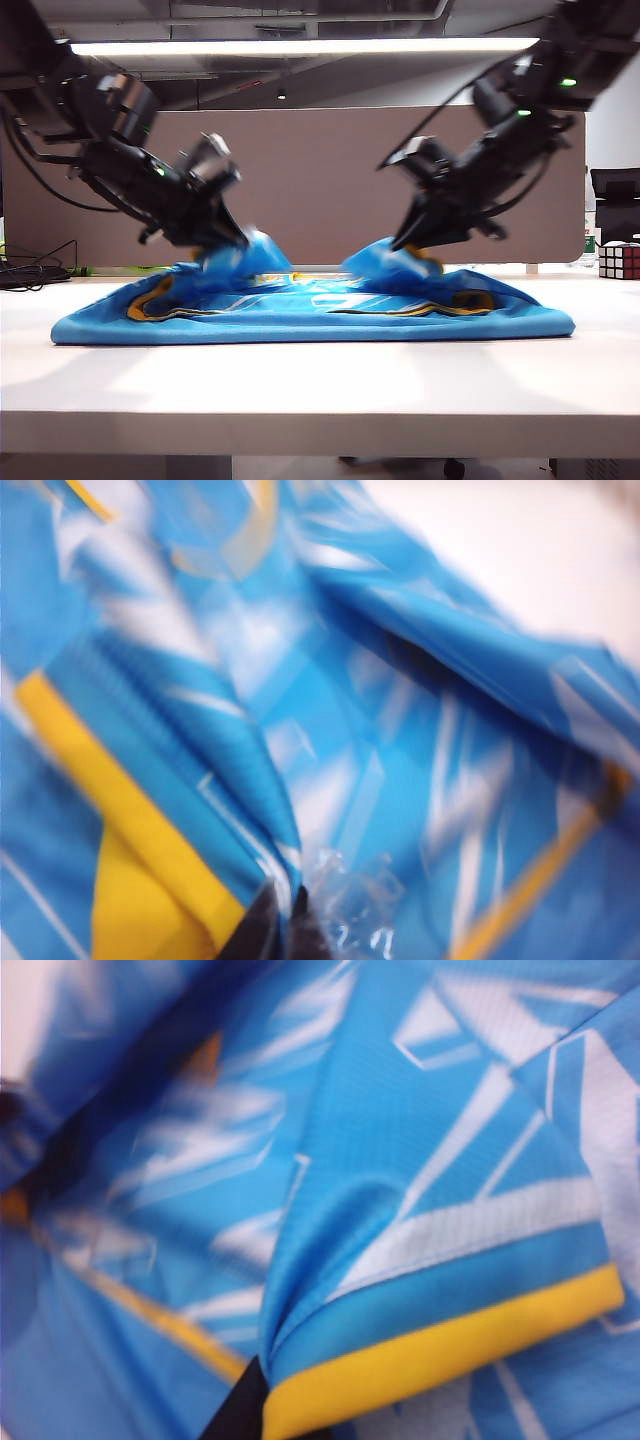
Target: Fold the bottom side of the soccer jersey horizontally towards the center, about one-third of the way, then fold the sleeve back towards the center, creating a straight line along the edge of the the soccer jersey, and finally fold the bottom of the soccer jersey up towards the top, creating a neat rectangle.
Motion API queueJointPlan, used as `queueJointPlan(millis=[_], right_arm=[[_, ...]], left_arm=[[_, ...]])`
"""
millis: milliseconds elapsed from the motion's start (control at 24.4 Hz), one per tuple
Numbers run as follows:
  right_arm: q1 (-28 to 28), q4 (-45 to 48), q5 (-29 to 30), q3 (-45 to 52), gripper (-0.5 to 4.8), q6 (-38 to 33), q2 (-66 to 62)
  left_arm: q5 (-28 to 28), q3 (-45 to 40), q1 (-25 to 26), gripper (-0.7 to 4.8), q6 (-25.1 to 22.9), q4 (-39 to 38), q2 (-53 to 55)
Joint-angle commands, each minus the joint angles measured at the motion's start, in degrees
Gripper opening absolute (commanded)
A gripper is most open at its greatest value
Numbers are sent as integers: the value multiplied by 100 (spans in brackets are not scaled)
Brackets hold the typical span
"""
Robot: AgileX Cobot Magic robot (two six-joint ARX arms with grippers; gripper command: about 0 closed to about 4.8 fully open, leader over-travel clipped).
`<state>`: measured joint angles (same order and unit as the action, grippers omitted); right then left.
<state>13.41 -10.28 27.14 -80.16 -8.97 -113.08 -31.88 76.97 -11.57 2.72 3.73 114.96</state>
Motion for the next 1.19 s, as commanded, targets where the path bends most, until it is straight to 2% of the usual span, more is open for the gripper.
queueJointPlan(millis=[41, 82, 123, 328, 451, 492, 574, 738, 861, 1024, 1188], right_arm=[[221, -365, -396, 4, 182, 450, 31], [210, -380, -393, 4, 247, 380, 42], [181, -396, -389, 0, 267, 297, 59], [-164, -710, -356, 2, 266, 278, 424], [-621, -1305, -345, 4, 266, 271, 970], [-769, -1626, -345, 13, 266, 256, 1137], [-933, -2006, -337, 37, 266, 258, 1257], [-1187, -2422, 52, 212, 266, 136, 1309], [-1329, -2409, 363, 588, 266, -90, 1309], [-1390, -2197, 68, 1106, 266, -44, 1290], [-1405, -2055, -63, 1462, 266, -44, 1250]], left_arm=[[417, 0, -52, 284, -1032, -1058, -39], [372, 0, 11, 391, -1021, -1095, -55], [361, 2, 76, 429, -1023, -1158, -90], [361, 0, 420, 430, -1021, -1600, -511], [332, 0, 966, 428, -717, -2166, -1075], [308, 0, 1187, 427, -509, -2566, -1233], [203, -2, 1410, 427, -393, -3150, -1329], [120, -107, 1639, 426, -442, -4183, -1344], [111, -442, 1670, 426, -444, -4282, -1344], [111, -977, 1582, 426, -420, -3991, -1335], [114, -1150, 1561, 426, -420, -3871, -1335]])
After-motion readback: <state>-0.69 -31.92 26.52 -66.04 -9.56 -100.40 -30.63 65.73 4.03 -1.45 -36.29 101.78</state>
